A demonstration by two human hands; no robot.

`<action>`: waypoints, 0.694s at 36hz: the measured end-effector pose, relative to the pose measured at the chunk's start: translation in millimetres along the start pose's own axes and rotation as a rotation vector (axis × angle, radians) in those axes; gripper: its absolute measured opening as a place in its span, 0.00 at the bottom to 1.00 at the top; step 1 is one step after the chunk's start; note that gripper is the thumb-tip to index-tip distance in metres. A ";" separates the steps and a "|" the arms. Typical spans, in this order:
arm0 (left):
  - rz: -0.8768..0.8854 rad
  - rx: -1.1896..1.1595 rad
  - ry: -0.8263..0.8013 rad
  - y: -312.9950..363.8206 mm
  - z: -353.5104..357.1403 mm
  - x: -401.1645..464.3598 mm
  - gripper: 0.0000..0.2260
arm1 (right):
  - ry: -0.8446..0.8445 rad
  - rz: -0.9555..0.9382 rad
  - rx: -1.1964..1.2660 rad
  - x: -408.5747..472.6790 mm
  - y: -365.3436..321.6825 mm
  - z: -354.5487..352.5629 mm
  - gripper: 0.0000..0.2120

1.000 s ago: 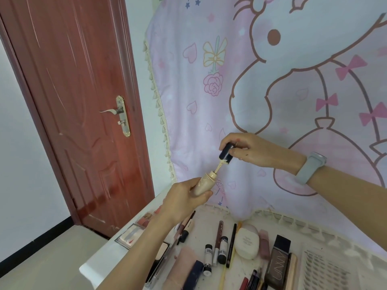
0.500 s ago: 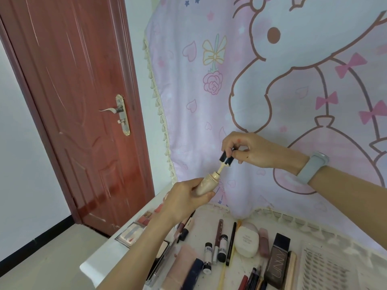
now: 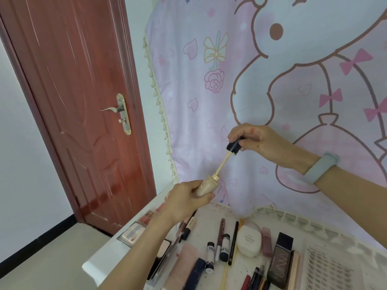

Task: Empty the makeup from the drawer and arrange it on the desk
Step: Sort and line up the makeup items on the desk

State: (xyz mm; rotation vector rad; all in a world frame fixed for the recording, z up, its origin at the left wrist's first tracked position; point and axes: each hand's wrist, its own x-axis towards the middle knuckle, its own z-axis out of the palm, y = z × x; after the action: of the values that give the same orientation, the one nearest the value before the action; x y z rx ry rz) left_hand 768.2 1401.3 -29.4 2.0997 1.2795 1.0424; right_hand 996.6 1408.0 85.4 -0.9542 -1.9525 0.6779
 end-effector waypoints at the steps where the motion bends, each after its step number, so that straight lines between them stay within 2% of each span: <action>1: -0.010 0.002 -0.003 -0.4 -0.8 0.0 0.11 | 0.029 0.021 0.037 -0.9 3.3 -1.5 0.17; 6: -0.096 -0.175 0.004 -5.5 -7.9 -0.8 0.10 | 0.214 0.156 0.486 -10.1 22.5 -2.5 0.14; 10: -0.230 -0.323 0.099 -14.7 -13.3 3.7 0.13 | 0.234 0.283 0.810 -26.5 39.3 15.6 0.12; 13: -0.304 -0.398 0.123 -23.5 -16.2 7.5 0.14 | 0.252 0.376 0.958 -40.3 51.2 39.0 0.11; 18: -0.397 -0.494 0.112 -34.4 -17.4 13.3 0.07 | 0.192 0.451 1.023 -59.4 73.7 72.1 0.10; 22: -0.411 -0.395 0.077 -42.7 -14.1 15.7 0.08 | 0.108 0.493 1.034 -65.0 91.2 88.7 0.11; 25: -0.426 -0.336 0.050 -47.5 -6.2 18.6 0.06 | 0.010 0.511 0.944 -65.4 103.4 99.8 0.11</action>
State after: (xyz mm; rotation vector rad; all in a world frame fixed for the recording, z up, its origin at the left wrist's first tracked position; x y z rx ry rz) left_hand 742.9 1439.5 -52.7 1.4793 1.3842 1.0346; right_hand 972.2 1402.6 -70.5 -0.8072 -1.1105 1.6737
